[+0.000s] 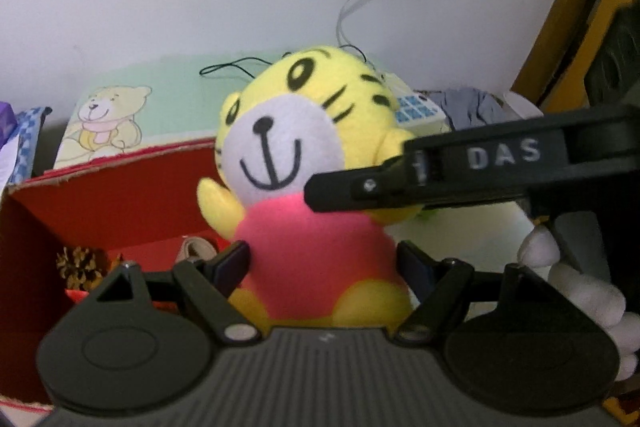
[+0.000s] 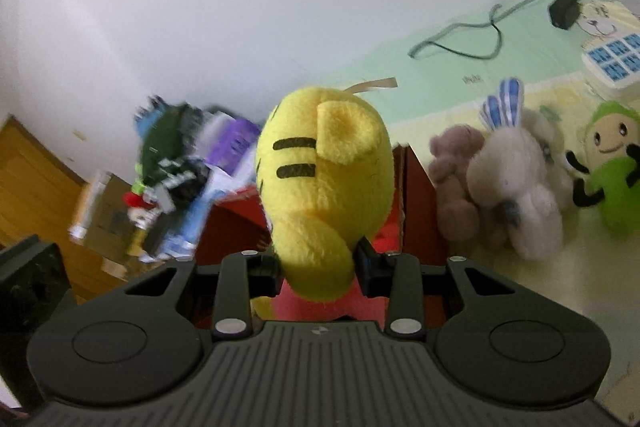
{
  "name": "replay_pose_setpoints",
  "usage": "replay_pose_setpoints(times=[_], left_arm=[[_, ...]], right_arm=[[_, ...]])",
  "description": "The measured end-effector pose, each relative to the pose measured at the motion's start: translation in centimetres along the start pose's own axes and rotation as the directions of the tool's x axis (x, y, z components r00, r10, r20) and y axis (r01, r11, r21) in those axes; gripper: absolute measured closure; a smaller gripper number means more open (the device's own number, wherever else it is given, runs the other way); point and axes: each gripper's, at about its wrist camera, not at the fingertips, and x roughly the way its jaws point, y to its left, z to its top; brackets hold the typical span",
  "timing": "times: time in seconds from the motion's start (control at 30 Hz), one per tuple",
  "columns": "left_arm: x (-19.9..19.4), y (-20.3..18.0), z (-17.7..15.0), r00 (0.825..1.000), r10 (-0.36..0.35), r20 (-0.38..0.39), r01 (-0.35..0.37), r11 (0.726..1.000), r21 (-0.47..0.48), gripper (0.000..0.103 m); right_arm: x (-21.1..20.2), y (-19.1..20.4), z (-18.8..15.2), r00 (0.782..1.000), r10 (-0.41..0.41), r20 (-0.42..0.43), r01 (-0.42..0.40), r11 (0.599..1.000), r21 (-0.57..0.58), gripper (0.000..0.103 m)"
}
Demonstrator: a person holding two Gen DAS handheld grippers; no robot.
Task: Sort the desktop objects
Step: 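Lower the tiger plush into the red box and open the right gripper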
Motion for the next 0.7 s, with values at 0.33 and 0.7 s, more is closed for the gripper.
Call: replay_pose_setpoints(times=[0.33, 0.7], left_arm=[[2.0, 2.3, -0.7, 0.997, -0.047, -0.056, 0.048, 0.999, 0.009, 0.024], [4.1, 3.8, -0.9, 0.994, -0.042, -0.100, 0.043, 0.999, 0.011, 0.023]], right_arm=[[3.9, 3.0, -0.8, 0.978, -0.199, -0.070, 0.194, 0.978, -0.073, 0.066], [7.2, 2.6, -1.4, 0.954, -0.272, -0.126, 0.263, 0.961, -0.083, 0.066]])
